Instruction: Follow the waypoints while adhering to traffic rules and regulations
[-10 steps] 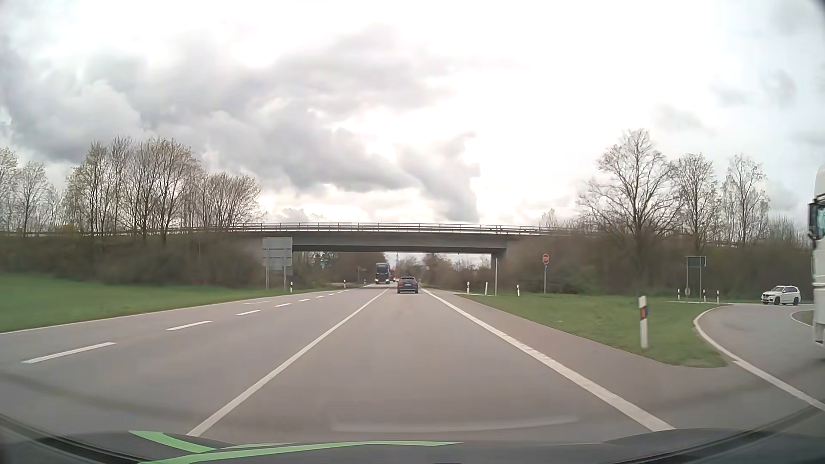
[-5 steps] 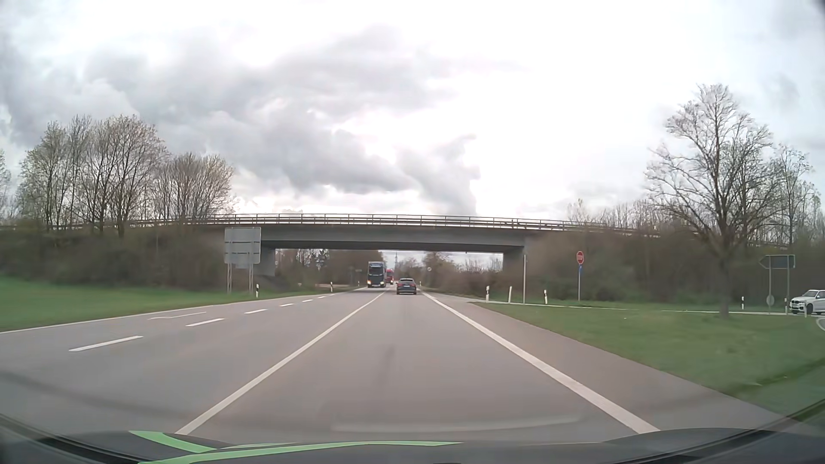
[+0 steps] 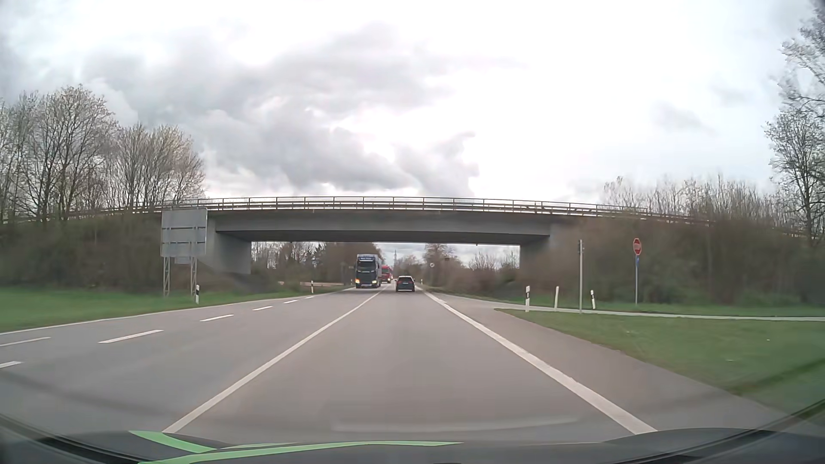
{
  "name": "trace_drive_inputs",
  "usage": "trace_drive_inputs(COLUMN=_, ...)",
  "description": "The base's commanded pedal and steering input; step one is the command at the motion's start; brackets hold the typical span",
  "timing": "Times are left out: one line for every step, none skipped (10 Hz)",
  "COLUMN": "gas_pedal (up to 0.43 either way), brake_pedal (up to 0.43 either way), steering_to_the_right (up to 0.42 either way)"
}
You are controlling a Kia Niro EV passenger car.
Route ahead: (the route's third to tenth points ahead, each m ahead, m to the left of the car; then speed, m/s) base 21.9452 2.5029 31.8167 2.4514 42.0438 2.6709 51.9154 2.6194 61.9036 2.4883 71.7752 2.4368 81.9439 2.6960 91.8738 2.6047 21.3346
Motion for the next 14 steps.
trace_drive_inputs(gas_pedal=0.299, brake_pedal=0.000, steering_to_the_right=0.001)
trace_drive_inputs(gas_pedal=0.299, brake_pedal=0.000, steering_to_the_right=0.000)
trace_drive_inputs(gas_pedal=0.287, brake_pedal=0.000, steering_to_the_right=0.001)
trace_drive_inputs(gas_pedal=0.287, brake_pedal=0.000, steering_to_the_right=0.000)
trace_drive_inputs(gas_pedal=0.287, brake_pedal=0.000, steering_to_the_right=0.000)
trace_drive_inputs(gas_pedal=0.287, brake_pedal=0.000, steering_to_the_right=0.000)
trace_drive_inputs(gas_pedal=0.287, brake_pedal=0.000, steering_to_the_right=0.000)
trace_drive_inputs(gas_pedal=0.287, brake_pedal=0.000, steering_to_the_right=0.000)
trace_drive_inputs(gas_pedal=0.287, brake_pedal=0.000, steering_to_the_right=0.000)
trace_drive_inputs(gas_pedal=0.287, brake_pedal=0.000, steering_to_the_right=-0.001)
trace_drive_inputs(gas_pedal=0.287, brake_pedal=0.000, steering_to_the_right=0.000)
trace_drive_inputs(gas_pedal=0.287, brake_pedal=0.000, steering_to_the_right=-0.001)
trace_drive_inputs(gas_pedal=0.287, brake_pedal=0.000, steering_to_the_right=-0.001)
trace_drive_inputs(gas_pedal=0.287, brake_pedal=0.000, steering_to_the_right=-0.001)
